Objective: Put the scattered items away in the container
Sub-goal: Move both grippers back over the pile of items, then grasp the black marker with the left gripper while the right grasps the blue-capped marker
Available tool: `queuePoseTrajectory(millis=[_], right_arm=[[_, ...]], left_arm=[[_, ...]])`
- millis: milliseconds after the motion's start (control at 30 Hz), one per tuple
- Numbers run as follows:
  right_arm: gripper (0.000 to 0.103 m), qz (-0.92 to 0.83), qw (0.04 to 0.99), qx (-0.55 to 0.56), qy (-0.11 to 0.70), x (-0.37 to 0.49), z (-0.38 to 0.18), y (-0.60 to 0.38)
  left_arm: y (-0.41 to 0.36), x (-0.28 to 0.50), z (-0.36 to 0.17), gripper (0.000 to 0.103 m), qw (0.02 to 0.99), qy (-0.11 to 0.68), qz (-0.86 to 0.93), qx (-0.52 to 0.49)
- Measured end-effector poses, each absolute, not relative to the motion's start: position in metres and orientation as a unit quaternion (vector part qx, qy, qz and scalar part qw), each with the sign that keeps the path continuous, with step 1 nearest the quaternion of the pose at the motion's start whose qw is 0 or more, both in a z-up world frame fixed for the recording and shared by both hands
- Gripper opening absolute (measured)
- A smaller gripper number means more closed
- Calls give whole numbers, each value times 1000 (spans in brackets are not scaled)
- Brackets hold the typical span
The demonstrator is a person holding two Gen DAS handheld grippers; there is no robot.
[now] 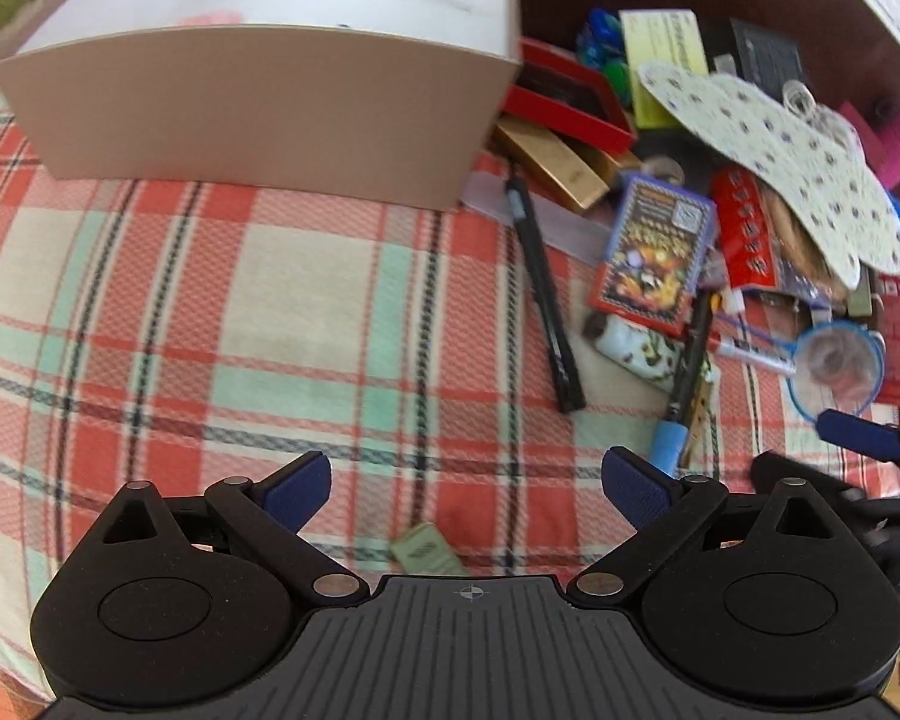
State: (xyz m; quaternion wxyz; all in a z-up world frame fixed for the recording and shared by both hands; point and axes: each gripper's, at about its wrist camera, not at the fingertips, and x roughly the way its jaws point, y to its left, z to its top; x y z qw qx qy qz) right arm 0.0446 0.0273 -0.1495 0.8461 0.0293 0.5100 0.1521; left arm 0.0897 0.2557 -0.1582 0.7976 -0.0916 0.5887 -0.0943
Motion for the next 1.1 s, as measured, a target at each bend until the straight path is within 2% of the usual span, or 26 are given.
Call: queuePoseTrajectory(millis=[200, 367, 533, 633, 767, 900, 1100], right_arm=[[71, 141, 848, 30, 510, 44, -163, 27], [67, 120, 849, 52, 512, 56, -172, 22], [56, 110, 847, 62, 517, 71, -180, 21], [53, 104, 841, 60, 528, 82, -187, 23], [51, 106, 834, 50, 539, 94, -194, 28], [43, 109, 826, 43, 552, 105, -202, 31], [30, 120, 813, 36, 569, 115, -212, 36]], left_arm=[[233, 96, -167, 99, 795, 592, -108, -77], [217, 105, -173, 95, 791, 596, -121, -66], [210, 123, -182, 94, 789, 597, -136, -58], [205, 134, -192, 86, 779, 608, -143, -59], [202, 145, -203, 83, 769, 618, -148, -65], [201, 157, -209, 69, 765, 623, -150, -66], [197, 168, -216, 62, 761, 629, -147, -58]])
